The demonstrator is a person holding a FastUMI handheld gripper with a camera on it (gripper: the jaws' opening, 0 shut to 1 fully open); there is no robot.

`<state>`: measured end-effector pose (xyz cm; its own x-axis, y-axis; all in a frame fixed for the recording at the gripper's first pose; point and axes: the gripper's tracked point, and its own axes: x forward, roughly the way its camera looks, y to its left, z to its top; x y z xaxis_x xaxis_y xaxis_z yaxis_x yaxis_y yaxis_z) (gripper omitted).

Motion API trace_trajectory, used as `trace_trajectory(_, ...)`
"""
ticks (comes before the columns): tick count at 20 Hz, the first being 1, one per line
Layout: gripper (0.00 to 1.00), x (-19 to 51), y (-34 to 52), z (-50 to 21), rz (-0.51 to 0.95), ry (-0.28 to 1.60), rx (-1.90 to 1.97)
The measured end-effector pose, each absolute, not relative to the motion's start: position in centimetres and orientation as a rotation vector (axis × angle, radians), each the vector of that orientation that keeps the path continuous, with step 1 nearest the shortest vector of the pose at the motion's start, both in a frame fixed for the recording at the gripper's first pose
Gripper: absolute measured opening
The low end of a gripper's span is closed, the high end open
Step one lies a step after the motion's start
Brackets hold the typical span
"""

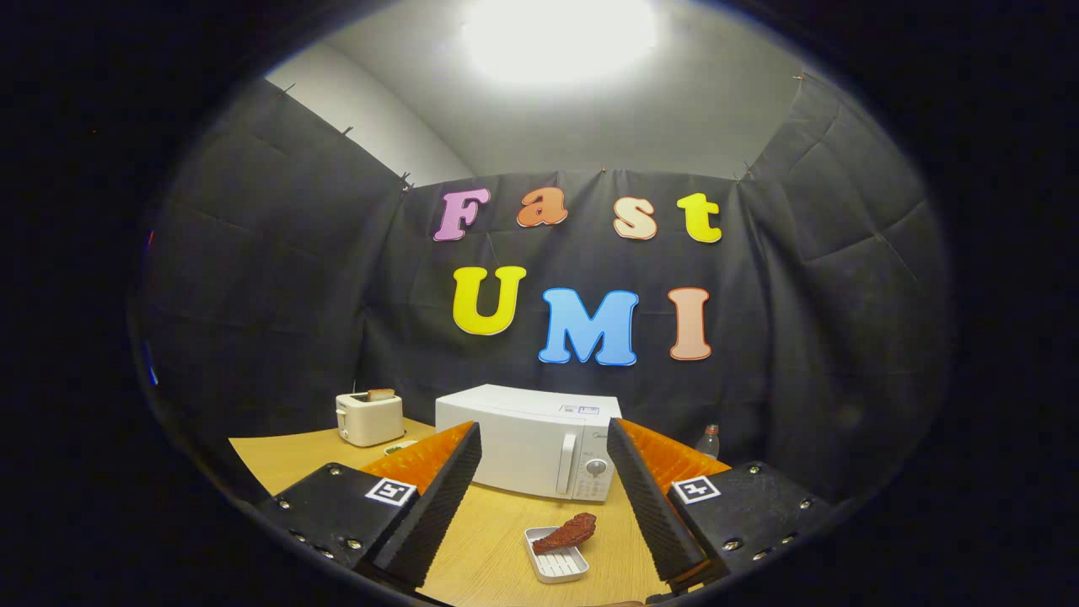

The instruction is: Open the microwave, put the food inside, and close the microwave door.

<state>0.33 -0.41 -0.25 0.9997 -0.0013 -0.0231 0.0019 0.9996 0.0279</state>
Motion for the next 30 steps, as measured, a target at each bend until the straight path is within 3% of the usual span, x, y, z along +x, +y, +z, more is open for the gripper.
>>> trace_trajectory(30, 0.95, 7.3, -1.1, -4.4, -0.052, -0.001, 0.075)
